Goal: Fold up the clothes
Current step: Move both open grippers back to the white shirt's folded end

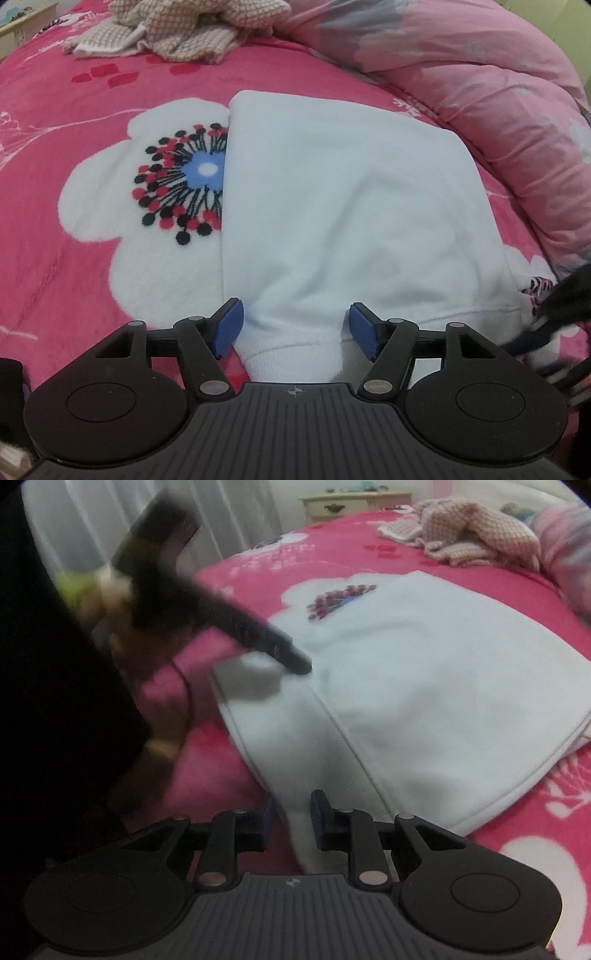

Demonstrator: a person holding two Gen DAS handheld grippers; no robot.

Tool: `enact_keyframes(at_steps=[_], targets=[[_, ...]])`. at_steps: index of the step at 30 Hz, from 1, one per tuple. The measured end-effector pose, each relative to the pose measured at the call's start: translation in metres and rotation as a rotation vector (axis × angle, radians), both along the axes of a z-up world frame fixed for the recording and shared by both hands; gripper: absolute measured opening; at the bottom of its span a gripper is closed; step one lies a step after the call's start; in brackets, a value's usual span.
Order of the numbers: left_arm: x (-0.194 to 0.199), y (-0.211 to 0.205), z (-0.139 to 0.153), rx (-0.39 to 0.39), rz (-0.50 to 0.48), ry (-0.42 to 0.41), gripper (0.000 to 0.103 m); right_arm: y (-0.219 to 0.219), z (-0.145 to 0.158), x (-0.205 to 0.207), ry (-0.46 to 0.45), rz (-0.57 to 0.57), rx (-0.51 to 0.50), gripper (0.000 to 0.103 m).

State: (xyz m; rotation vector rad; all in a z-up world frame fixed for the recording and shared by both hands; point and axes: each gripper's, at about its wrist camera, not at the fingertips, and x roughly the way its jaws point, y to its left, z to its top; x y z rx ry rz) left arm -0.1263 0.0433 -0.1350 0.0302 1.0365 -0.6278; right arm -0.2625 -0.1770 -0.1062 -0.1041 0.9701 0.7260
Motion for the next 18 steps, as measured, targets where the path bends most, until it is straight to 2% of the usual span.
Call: enact_keyframes(at_steps=[2,11,15,18], targets=[[0.0,-0.001,0.0,0.003,0.002,0.0,0.065,0.001,0.0,-0.003,-0.012,0.0,0.002,0.029],[-0.001,-0.002,0.001,0.012,0.009,-0.003,0.066,0.002,-0.002,-0.007,-0.032,0.006,-0.003,0.029],[0.0,0.0,0.008,0.02,0.016,-0.006,0.063,-0.009,0.022,-0.001,-0.028,0.011,0.061,0.029],[-0.004,0.009,0.033,-0.017,0.014,-0.083,0.063,-0.028,0.053,0.004,-0.077,-0.014,0.159,0.029]])
